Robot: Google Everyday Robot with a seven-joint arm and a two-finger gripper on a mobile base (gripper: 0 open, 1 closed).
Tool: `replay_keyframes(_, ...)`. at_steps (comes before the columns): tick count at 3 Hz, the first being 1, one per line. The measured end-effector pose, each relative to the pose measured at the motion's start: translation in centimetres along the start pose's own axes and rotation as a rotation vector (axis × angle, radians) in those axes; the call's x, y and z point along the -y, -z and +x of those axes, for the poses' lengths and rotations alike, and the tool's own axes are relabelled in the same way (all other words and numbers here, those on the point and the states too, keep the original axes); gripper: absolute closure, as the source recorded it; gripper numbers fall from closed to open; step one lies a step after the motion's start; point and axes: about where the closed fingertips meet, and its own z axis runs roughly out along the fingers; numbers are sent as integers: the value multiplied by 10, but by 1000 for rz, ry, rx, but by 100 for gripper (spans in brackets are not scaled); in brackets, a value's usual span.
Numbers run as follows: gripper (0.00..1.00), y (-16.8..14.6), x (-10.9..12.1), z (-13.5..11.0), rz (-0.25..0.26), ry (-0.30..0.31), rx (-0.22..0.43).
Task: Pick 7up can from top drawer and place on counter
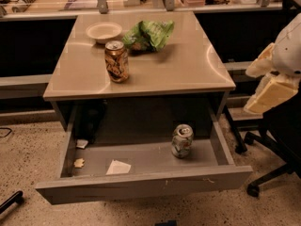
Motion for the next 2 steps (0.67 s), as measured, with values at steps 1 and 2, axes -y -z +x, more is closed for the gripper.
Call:
replay_keyframes(1,66,-40,1,10,-16,-24,46)
replay_keyframes(2,89,-97,-6,25,-60,-87,60)
